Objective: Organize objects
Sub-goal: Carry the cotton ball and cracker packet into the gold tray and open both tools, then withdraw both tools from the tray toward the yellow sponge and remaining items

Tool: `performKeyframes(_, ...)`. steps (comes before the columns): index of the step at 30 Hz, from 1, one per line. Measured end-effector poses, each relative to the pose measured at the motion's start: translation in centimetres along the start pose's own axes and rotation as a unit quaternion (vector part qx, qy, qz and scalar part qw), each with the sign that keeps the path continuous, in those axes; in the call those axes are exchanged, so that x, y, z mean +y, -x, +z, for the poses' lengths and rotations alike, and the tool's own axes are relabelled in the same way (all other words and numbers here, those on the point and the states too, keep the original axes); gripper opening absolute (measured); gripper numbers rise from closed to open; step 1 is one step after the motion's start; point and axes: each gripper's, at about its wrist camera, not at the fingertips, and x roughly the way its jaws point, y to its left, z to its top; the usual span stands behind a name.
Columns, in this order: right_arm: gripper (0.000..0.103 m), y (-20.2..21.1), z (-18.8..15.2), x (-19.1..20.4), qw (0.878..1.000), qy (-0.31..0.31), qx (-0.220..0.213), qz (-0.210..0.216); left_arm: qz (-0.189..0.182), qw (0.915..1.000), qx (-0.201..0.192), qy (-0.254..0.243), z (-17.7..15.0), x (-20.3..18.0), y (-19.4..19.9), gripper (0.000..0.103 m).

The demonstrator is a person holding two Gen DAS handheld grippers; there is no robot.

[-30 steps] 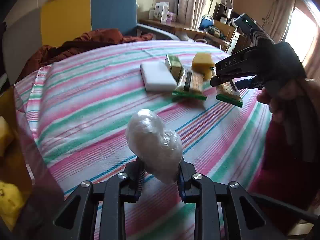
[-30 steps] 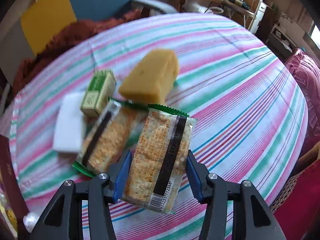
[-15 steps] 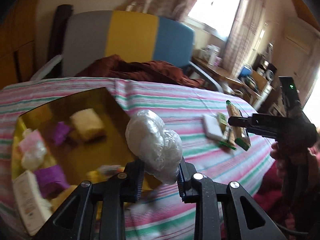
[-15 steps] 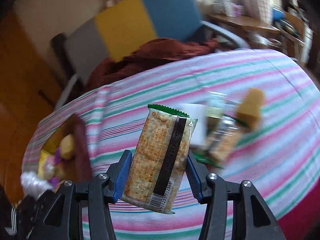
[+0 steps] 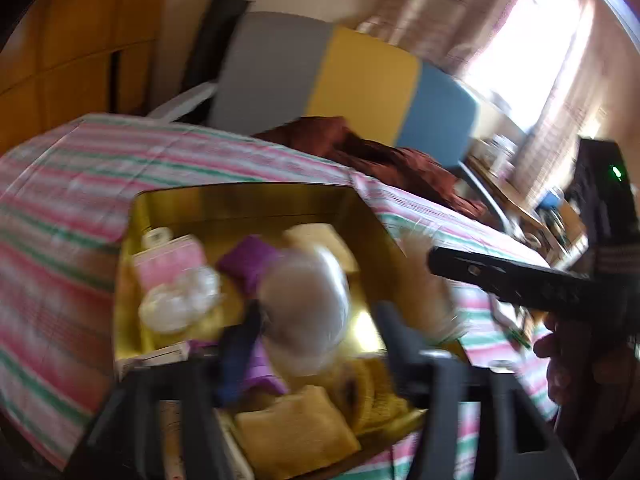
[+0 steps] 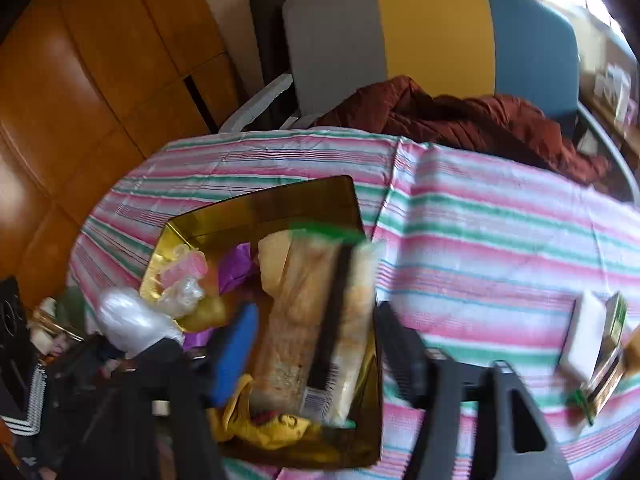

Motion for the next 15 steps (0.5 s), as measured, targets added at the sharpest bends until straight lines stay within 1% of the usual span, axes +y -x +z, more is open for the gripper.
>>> performKeyframes(2, 0.083, 0.3, -0.6, 0.3, 1.0, 0.005, -0.005, 0.001, 0.005, 0.9999, -0.003, 0.012, -0.3, 1.1, 0.5, 0.07)
performKeyframes(5, 0.083, 1.1, -2.0, 0.4, 1.0, 0.01, -0.011, 0.005, 0.026, 0.9995, -0.01, 0.015, -1.2, 2.0, 1.4, 0.07)
performKeyframes(7, 0.087, 1.7, -3.1, 0.7, 1.0, 0.022, -0.02, 0.001, 0.037, 0.9991, -0.016, 0.015, -2.1, 2.3, 2.1, 0.071)
performKeyframes(8, 0.088, 1.9, -3.6, 1.0, 0.999, 0.029, -0.023, -0.005, 0.046, 0.9987, -0.019, 0.013, -2.7, 2.3, 2.6, 0.071)
performKeyframes(10, 0.097, 2.0, -4.7, 1.5, 0.998, 0.045, -0.028, -0.024, 0.062, 0.9978, -0.023, 0.006, -3.5, 2.1, 3.0, 0.074)
performKeyframes(12, 0.102, 2.0, -5.6, 2.0, 0.997, 0.057, -0.033, -0.04, 0.077, 0.9966, -0.029, -0.003, -4.1, 1.7, 3.5, 0.077)
performKeyframes(13, 0.103, 2.1, -6.1, 2.1, 0.996, 0.061, -0.035, -0.046, 0.083, 0.996, -0.032, -0.009, -4.4, 1.4, 3.7, 0.079)
performKeyframes(15, 0.103, 2.1, -6.8, 2.3, 0.995, 0.066, -0.038, -0.056, 0.096, 0.9944, -0.039, -0.02, -4.5, 0.8, 4.1, 0.08)
